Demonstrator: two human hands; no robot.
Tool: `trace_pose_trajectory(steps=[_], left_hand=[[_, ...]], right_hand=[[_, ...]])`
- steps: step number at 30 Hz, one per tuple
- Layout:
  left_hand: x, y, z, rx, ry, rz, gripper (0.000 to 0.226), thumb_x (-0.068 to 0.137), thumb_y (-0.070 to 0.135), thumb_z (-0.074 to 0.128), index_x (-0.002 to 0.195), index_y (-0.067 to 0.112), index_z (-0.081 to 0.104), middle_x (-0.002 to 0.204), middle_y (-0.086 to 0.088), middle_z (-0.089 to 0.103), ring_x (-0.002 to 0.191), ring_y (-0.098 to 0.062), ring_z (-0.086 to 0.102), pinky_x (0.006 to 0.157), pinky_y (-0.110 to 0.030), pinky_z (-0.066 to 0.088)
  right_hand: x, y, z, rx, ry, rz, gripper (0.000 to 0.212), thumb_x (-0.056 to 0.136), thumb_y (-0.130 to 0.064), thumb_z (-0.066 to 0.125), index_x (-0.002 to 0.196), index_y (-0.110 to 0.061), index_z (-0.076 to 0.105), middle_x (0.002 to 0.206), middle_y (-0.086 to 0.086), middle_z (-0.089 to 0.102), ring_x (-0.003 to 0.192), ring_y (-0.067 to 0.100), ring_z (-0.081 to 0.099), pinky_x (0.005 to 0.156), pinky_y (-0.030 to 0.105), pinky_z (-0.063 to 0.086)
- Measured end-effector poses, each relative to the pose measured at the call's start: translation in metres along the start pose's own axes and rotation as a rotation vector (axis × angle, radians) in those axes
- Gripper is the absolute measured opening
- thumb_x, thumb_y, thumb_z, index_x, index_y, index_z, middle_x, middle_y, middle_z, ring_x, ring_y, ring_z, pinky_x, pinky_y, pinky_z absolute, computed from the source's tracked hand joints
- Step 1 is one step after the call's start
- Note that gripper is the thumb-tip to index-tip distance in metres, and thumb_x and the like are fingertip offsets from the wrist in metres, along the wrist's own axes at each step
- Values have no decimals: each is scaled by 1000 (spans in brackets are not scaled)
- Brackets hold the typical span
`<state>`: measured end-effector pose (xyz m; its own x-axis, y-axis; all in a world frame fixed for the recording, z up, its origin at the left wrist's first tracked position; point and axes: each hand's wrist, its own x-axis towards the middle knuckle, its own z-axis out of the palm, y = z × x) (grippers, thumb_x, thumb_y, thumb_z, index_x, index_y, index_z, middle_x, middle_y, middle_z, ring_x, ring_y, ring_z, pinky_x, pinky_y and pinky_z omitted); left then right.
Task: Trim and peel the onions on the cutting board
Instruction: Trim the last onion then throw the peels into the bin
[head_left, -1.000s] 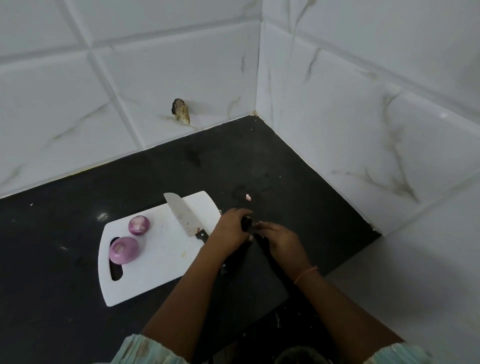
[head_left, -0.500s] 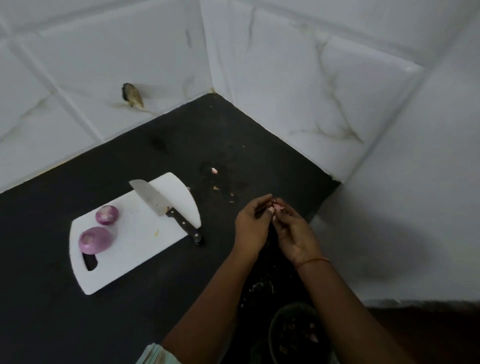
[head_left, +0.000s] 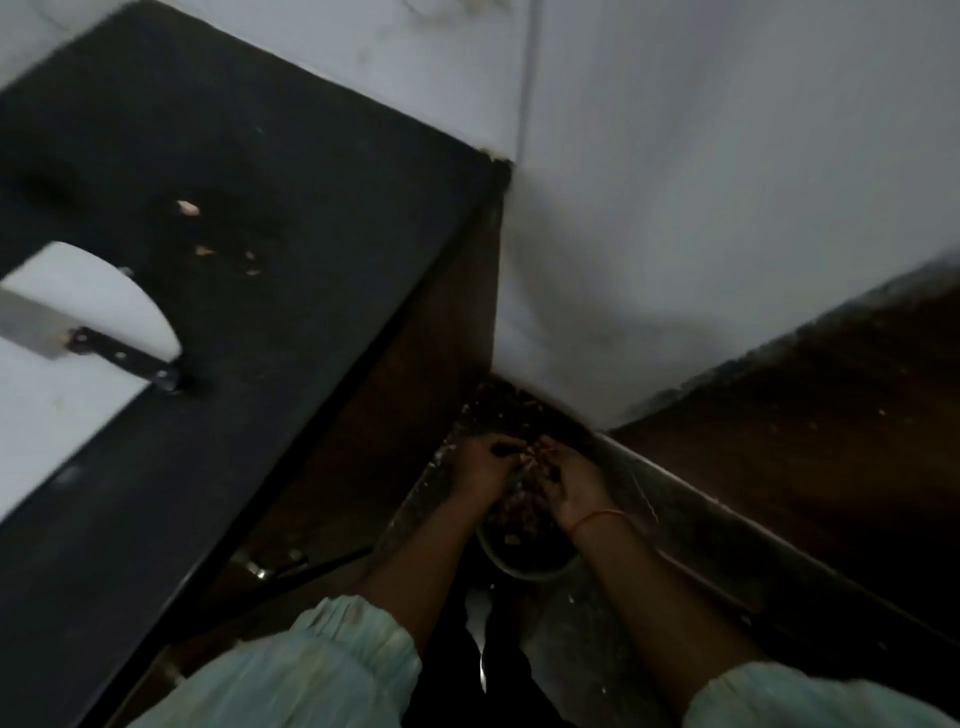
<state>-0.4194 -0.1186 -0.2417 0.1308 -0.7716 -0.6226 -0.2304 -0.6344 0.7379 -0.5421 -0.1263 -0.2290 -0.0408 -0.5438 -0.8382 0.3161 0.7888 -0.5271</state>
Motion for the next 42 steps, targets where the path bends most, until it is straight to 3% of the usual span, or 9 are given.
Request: trace_pose_trajectory(steps=[4, 9, 17, 19, 23, 29, 32, 37, 42], left_hand=[[22, -39, 22, 116, -34, -100, 22, 82, 1, 71, 103, 0, 76, 101, -17, 74, 98, -30, 70, 91, -37, 54], [53, -81, 55, 108, -53, -225, 26, 87, -1, 65, 112, -6, 70, 115, -26, 68, 105, -36, 67, 96, -41, 52], [79, -117, 85, 76, -185, -424, 39, 103, 15, 45, 138, 0, 52, 138, -18, 56, 106, -26, 61, 78, -30, 50], [83, -124, 94, 28, -111, -458, 41, 105, 20, 41, 139, -2, 49, 140, -20, 53, 111, -28, 56, 88, -35, 50], [88, -128, 98, 10, -4, -492, 41, 107, 12, 36, 141, -9, 40, 148, -24, 42, 137, -36, 41, 105, -34, 34], [90, -128, 101, 175, -63, -446, 46, 101, 26, 54, 136, -4, 52, 144, -21, 49, 131, -36, 49, 108, -37, 39], [91, -128, 108, 26, -141, -545, 41, 107, 14, 33, 140, -9, 40, 147, -25, 42, 133, -36, 45, 104, -33, 39], [92, -136, 109, 165, -94, -446, 41, 94, 30, 65, 128, 6, 60, 135, -15, 58, 117, -32, 59, 98, -40, 50], [81, -125, 99, 383, -164, -299, 51, 96, 39, 58, 139, 11, 52, 144, -14, 51, 129, -30, 52, 108, -39, 43]], right_hand=[[32, 37, -31, 140, 139, 95, 31, 100, 0, 36, 124, 14, 52, 82, 15, 72, 82, 22, 63, 101, 39, 44], [54, 63, -48, 176, 241, 141, 22, 101, -17, 49, 89, -8, 65, 87, 10, 71, 72, 22, 59, 64, 36, 54], [99, 89, -60, 163, 318, 67, 17, 97, -26, 55, 97, -15, 67, 85, 3, 75, 77, 20, 70, 73, 37, 59], [108, 97, -67, 184, 328, 60, 9, 94, -16, 60, 94, -13, 68, 72, -1, 74, 63, 18, 70, 57, 33, 59], [144, 120, -86, 43, 418, 24, 39, 67, -29, 84, 102, -16, 72, 97, 5, 74, 91, 31, 70, 80, 49, 58], [102, 91, -65, 176, 365, 74, 11, 96, -10, 58, 91, -9, 67, 54, -3, 68, 42, 12, 63, 32, 19, 45], [104, 97, -61, 145, 388, -4, 10, 92, -13, 66, 100, -8, 68, 83, 1, 75, 51, 9, 66, 41, 17, 47], [101, 103, -63, -67, 615, -107, 25, 70, -25, 87, 79, -26, 63, 90, 2, 71, 80, 21, 67, 78, 35, 58], [86, 85, -64, -112, 347, -6, 18, 87, -19, 72, 102, -9, 68, 96, 5, 69, 77, 20, 66, 71, 32, 59]])
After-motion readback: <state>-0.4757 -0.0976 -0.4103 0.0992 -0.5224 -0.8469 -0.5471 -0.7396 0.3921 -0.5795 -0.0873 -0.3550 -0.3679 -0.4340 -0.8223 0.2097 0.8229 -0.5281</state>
